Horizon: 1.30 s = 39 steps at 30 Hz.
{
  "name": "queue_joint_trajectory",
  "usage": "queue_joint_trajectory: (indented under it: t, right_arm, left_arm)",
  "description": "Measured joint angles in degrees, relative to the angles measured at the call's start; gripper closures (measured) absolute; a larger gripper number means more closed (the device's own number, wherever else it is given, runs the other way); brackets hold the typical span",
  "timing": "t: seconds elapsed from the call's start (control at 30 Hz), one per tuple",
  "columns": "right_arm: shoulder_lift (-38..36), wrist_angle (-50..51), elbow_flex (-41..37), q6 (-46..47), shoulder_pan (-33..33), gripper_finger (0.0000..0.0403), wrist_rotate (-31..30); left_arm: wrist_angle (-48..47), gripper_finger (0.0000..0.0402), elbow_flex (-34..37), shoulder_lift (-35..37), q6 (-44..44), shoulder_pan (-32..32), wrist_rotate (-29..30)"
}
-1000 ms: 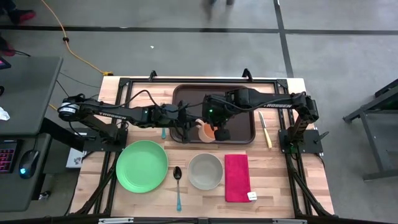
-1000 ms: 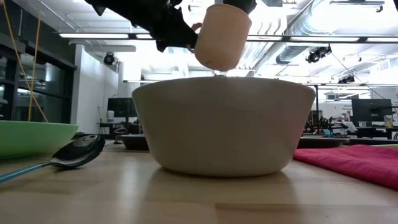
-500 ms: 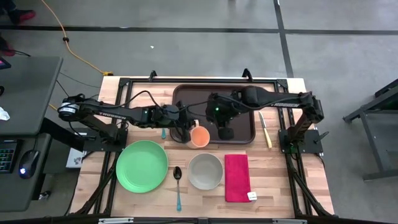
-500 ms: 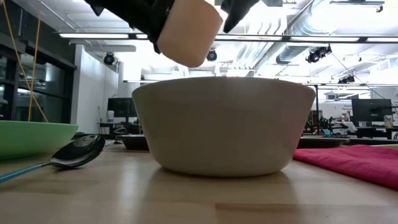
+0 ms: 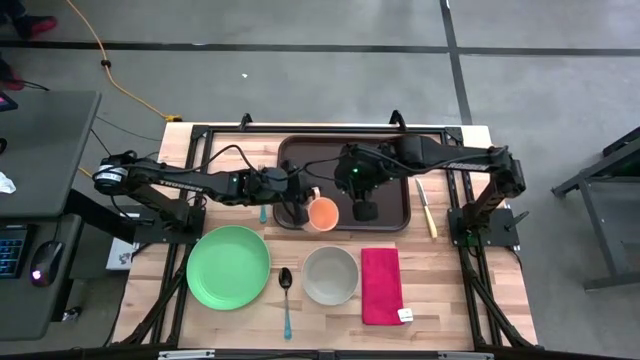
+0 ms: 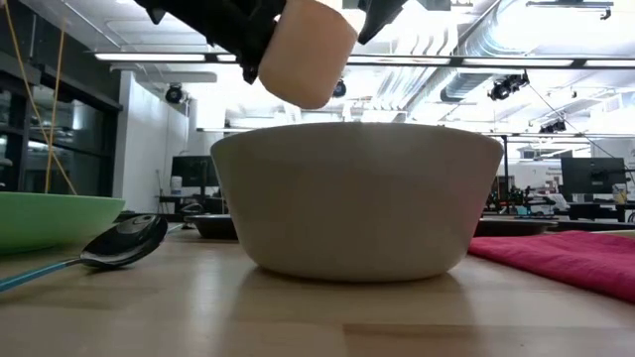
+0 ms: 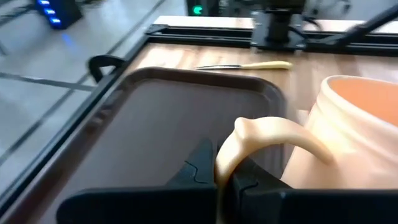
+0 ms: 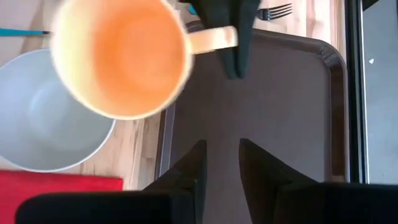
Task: Set up tray
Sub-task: Put the orange mug on the brown tray
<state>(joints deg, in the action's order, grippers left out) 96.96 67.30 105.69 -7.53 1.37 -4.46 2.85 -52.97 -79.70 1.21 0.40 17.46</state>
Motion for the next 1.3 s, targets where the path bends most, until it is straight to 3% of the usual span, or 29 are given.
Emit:
queue_joint_trajectory:
  t: [0.13,0.47,0.6,0.9,1.1,1.3]
  right_arm:
    - [-0.08,0.23,0.0,0.77,-0.04,0.0331,0.15]
    - [-0.08,1.04,0.0,1.51,-0.02,0.0331,0.76]
    - [-0.08,1.4,0.0,1.52,-0.02,0.0331,0.78]
    - [-0.06,2.35,0.0,1.53,-0.02,0.0332,0.25]
    - [-0.01,2.35,0.0,1.53,-0.02,0.0332,0.22]
    - [-0.01,2.35,0.0,1.55,-0.02,0.0332,0.17]
  left_arm:
    - [0.38,0.0364,0.0,-0.02,-0.14,0.62,4.76]
    - [0.88,0.037,0.0,-0.02,1.12,7.98,9.42]
    - [0.88,0.0357,0.0,-0.02,3.8,11.7,9.84]
    - [0.92,0.0375,0.0,-0.02,7.85,18.24,10.44]
    - [0.92,0.0351,0.0,-0.04,10.53,21.27,10.79]
    - [0.77,0.0375,0.07,-0.07,11.15,23.26,10.81]
